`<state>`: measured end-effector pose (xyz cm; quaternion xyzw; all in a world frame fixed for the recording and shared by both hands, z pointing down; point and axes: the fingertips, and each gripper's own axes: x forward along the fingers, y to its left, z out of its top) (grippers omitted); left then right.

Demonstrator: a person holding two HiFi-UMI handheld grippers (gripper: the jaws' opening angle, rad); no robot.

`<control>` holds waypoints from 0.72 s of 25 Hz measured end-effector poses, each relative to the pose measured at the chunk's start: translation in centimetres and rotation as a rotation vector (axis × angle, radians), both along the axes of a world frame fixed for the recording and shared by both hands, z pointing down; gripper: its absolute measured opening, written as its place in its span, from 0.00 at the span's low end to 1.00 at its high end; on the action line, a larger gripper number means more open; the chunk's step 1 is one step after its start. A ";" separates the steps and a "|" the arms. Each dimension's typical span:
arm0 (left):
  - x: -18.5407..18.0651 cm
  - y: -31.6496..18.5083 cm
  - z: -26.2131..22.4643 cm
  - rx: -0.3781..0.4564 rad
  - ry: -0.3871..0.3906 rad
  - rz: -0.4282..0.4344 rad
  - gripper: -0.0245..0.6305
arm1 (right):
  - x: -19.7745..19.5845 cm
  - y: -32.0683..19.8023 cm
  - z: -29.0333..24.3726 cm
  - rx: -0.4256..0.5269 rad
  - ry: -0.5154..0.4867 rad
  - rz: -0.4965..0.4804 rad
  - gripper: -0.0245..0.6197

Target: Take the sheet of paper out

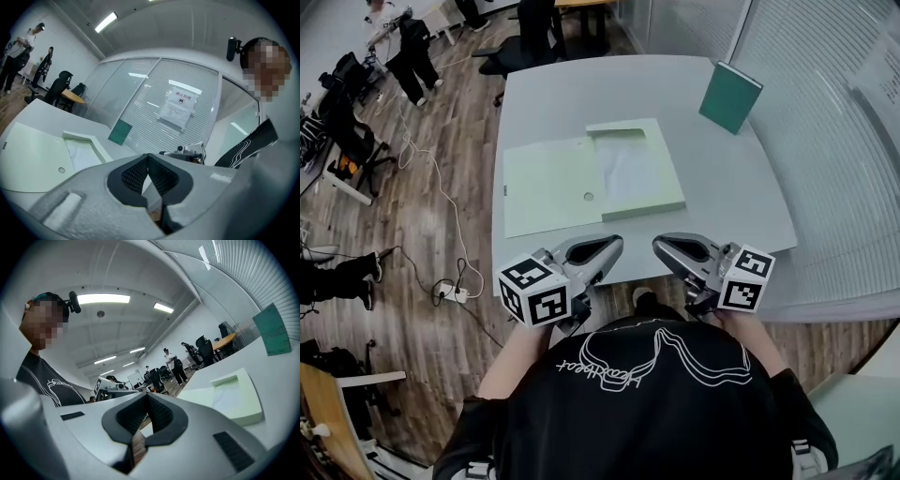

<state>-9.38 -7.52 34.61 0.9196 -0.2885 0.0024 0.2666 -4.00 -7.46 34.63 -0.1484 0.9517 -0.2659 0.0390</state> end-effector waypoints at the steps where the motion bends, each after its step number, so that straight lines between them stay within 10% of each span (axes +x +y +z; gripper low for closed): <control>1: -0.2 -0.5 0.3 -0.003 0.010 -0.001 0.06 | -0.1 -0.4 0.3 0.000 0.002 0.001 0.05; 18: 0.8 -14.9 1.9 -0.123 0.038 -0.058 0.06 | 1.4 -15.8 1.8 -0.067 -0.027 -0.039 0.05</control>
